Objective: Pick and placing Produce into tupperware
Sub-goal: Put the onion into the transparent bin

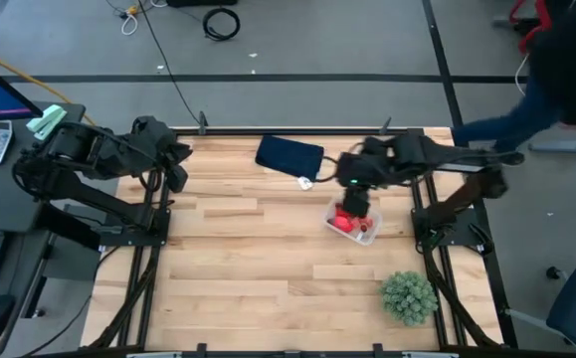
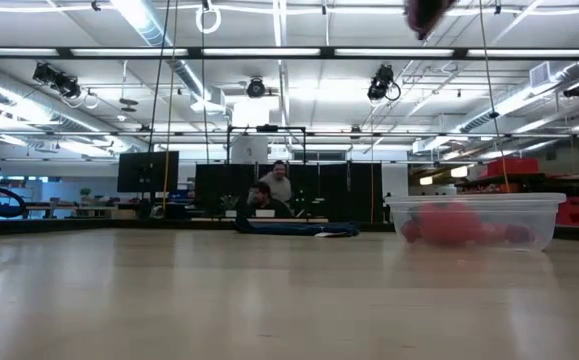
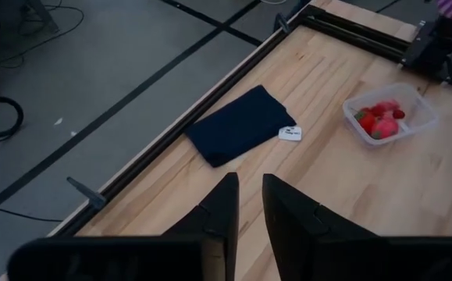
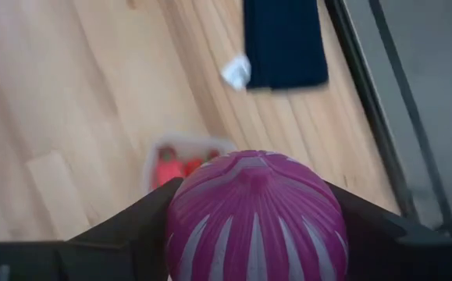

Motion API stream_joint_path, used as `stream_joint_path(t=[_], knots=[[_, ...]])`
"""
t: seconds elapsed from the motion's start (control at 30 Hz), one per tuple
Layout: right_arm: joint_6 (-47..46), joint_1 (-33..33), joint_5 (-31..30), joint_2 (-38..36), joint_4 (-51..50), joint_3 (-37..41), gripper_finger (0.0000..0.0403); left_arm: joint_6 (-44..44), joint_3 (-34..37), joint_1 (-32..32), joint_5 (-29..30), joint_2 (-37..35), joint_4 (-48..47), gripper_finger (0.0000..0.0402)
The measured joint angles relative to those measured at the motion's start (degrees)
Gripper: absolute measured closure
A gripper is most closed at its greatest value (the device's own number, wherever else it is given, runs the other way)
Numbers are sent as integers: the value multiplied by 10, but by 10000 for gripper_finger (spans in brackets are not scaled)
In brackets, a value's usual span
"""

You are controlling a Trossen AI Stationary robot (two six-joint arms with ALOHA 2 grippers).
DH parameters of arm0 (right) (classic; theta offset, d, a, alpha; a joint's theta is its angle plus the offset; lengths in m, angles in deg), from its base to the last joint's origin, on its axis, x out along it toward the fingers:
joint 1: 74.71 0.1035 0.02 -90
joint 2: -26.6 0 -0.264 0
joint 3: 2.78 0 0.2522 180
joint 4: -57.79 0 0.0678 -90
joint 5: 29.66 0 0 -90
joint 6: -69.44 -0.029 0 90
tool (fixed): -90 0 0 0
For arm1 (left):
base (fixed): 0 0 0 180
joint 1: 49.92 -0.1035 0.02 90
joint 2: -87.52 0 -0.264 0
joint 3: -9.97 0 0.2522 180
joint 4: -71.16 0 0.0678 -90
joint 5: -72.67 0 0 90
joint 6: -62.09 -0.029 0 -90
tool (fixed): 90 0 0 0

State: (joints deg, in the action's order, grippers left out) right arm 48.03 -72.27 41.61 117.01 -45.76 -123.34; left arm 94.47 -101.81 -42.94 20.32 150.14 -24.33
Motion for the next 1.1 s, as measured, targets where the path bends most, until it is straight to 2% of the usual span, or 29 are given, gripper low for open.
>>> stream_joint_path(t=[0.17, 0.37, 0.5, 0.6, 0.8, 0.97, 1.1], knots=[[-59, 0, -12, -123, 43, 194, 137, 0, 0, 0, 0, 0, 0, 339], [-60, 1, -2, -245, 214, 416, 137, 1, 0, 0, 0, 0, 0, 333], [-61, 1, 40, -289, 338, 548, 137, 1, 0, 0, 0, 0, 1, 331], [-61, 1, 48, -301, 413, 632, 137, 1, 0, 0, 0, 0, 1, 335], [-60, 1, 53, -296, 501, 727, 137, 9, 0, 0, 0, 0, 1, 339], [-60, 5, 91, -286, 569, 769, 135, 19, 0, 0, 0, 0, 1, 332], [-60, 21, 93, -276, 585, 782, 130, 19, 0, 0, 0, 0, 1, 332]])
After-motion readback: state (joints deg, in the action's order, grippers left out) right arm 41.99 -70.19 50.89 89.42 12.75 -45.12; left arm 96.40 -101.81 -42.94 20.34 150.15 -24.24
